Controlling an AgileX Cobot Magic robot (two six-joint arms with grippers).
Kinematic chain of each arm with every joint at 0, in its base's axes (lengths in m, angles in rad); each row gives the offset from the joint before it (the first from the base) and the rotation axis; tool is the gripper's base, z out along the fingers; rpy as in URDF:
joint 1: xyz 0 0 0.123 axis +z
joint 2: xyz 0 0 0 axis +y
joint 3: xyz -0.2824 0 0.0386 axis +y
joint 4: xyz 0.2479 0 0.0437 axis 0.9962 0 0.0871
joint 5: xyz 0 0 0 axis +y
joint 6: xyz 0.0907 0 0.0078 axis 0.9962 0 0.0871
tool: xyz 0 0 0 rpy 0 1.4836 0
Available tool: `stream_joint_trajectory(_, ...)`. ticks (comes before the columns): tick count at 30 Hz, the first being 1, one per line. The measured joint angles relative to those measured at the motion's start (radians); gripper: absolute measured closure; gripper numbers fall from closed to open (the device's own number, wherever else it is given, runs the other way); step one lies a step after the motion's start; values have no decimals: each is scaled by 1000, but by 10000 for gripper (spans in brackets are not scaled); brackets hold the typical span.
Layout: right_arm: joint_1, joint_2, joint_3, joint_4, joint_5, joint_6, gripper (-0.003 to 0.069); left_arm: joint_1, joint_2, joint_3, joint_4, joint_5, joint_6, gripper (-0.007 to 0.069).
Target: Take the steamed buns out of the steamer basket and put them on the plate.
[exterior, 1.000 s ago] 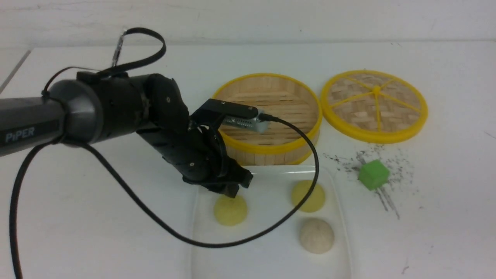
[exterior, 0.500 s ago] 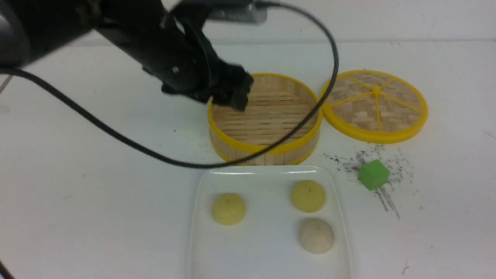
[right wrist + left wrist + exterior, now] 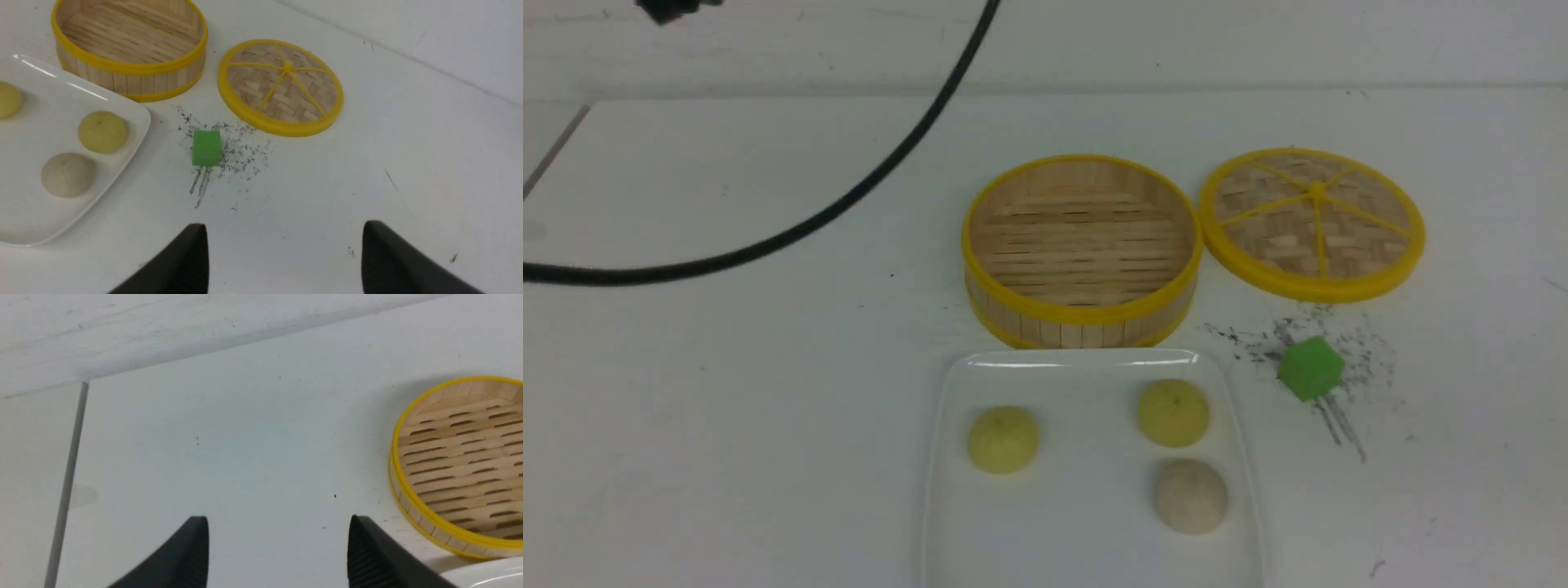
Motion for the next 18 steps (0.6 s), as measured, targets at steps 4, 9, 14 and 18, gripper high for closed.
stream_joint_trajectory(4, 0, 0, 0, 0, -20, 0, 164, -1, -43, 0, 6, -57, 14, 173)
stream_joint_trajectory(9, 0, 0, 0, 0, -41, 0, 164, -1, -74, 0, 35, -167, 21, 179)
stream_joint_trajectory(14, 0, 0, 0, 2, -48, 0, 164, -1, -101, 0, 46, -208, 20, 179)
stream_joint_trajectory(18, 0, 0, 0, 3, -49, 0, 164, -1, -146, 0, 46, -208, 19, 179)
